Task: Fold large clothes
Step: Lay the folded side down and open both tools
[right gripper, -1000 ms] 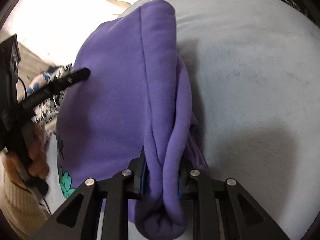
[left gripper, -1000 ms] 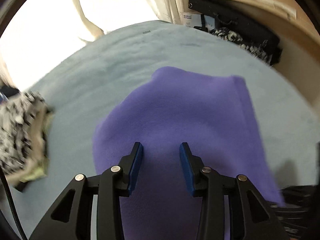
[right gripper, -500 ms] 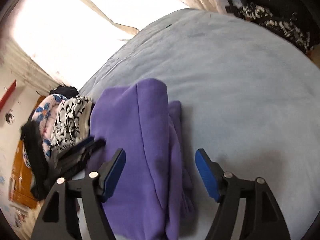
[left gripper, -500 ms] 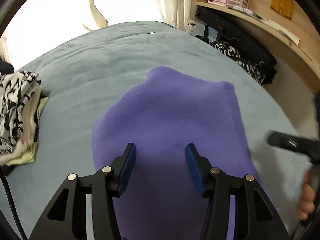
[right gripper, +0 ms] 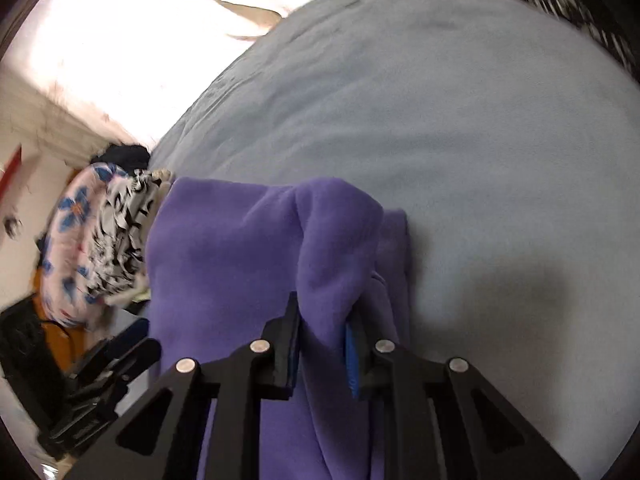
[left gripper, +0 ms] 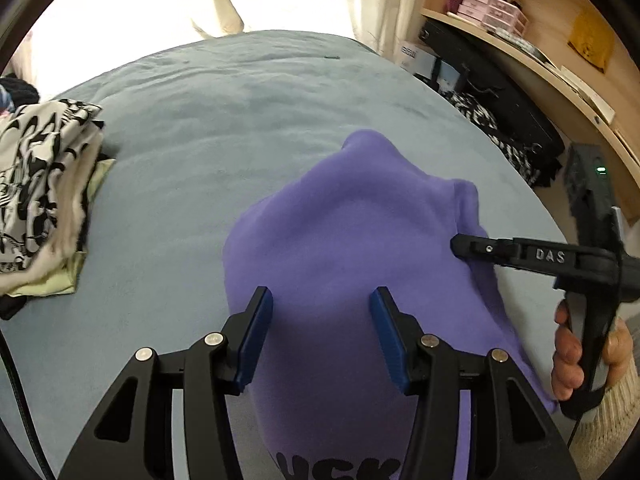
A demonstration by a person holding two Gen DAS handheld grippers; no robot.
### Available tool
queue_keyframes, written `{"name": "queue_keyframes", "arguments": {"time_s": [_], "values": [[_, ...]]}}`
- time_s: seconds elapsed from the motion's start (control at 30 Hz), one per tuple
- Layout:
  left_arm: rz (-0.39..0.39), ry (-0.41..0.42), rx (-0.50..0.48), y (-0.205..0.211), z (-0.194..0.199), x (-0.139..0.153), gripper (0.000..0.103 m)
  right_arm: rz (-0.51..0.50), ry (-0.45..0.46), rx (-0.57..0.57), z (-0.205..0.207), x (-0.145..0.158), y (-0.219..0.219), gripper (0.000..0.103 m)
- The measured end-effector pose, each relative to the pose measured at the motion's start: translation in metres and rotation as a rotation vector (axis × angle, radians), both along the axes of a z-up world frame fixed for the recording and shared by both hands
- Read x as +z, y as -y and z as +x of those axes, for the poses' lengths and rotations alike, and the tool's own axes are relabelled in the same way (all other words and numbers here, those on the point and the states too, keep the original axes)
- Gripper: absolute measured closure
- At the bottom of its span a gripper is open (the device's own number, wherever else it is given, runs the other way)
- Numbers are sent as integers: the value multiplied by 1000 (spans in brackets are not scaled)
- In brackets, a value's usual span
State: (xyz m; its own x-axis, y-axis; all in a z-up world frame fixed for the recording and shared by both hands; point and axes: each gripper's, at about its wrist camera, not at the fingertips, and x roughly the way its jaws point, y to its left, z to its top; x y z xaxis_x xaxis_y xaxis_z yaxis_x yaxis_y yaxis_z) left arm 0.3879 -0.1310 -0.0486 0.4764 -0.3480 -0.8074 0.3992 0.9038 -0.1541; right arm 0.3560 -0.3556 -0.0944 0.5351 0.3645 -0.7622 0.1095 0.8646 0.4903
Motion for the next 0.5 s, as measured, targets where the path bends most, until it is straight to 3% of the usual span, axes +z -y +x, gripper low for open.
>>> {"name": "queue_keyframes", "arguments": {"time_s": [0.07,0.17,0.23,0.37,0.5], "values": [[12,-7,31,-2,6,-6,51,-21,11,1,6,0,-5,86],[6,-49,34,-2,18,-22,47,-36,-94,-40,21,-36,-5,84],[9,-47,40,1,22,-27,43,-15,-97,-61,21,-47,-3,83],[-11,-51,57,-3,23,-27,41,-27,-98,-71,18,-39,-6,81],[-23,-58,74,-13,17,-20,41,-96,-72,-70,2,-12,-10,64]]}}
